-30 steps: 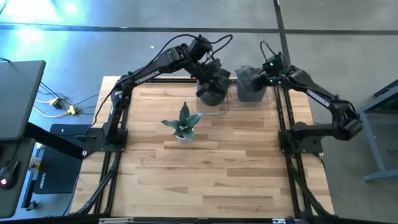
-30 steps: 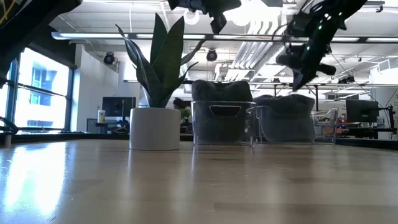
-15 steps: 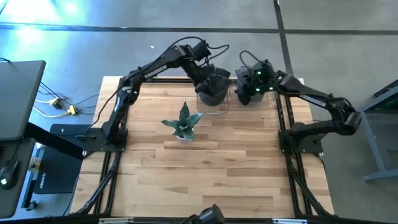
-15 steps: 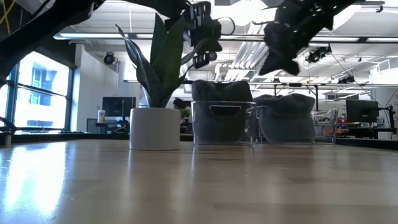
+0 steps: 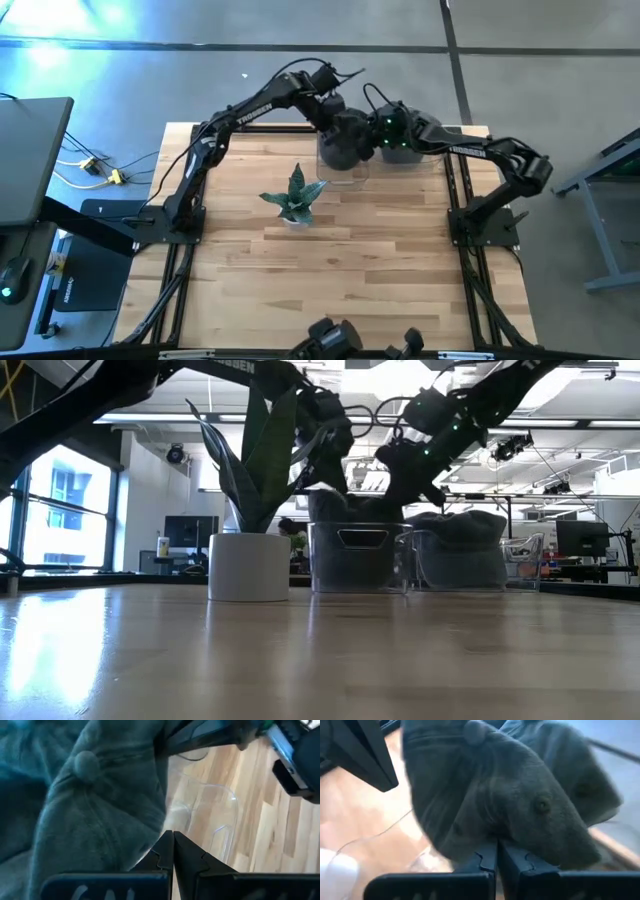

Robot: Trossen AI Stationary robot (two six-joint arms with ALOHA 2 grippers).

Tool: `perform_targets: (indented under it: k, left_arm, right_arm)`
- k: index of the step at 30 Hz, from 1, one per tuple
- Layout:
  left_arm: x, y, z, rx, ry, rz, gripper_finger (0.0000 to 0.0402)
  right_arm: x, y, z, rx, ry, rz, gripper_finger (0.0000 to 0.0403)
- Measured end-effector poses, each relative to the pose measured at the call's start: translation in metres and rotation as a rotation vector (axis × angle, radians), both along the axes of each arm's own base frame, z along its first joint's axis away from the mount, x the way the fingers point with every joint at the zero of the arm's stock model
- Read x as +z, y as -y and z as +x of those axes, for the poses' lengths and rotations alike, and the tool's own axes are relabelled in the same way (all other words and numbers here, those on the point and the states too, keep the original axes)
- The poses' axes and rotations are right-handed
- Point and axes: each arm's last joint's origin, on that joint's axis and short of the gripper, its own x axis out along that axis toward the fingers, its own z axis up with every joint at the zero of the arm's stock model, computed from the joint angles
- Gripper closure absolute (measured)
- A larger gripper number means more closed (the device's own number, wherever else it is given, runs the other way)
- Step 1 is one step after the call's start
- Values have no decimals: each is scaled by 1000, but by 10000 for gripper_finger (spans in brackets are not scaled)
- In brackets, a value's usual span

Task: Pick & Place hat
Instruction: Adjust the green cap in the left transparent bin, then return to Home Position

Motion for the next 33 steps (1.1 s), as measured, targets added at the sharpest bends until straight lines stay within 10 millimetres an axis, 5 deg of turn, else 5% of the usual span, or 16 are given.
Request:
perform_targets:
  k: [13, 23, 33]
  left_arm:
    - [0, -22, -12, 72, 22, -32, 402]
    - [3, -34, 0, 161, 89, 160, 402]
    - [-3, -47, 14, 221, 154, 290, 402]
  right_arm:
    - [27, -4, -11, -77, 71, -84, 401]
    - [52, -31, -29, 104, 137, 33, 401]
    - [81, -63, -61, 73, 115, -9, 402]
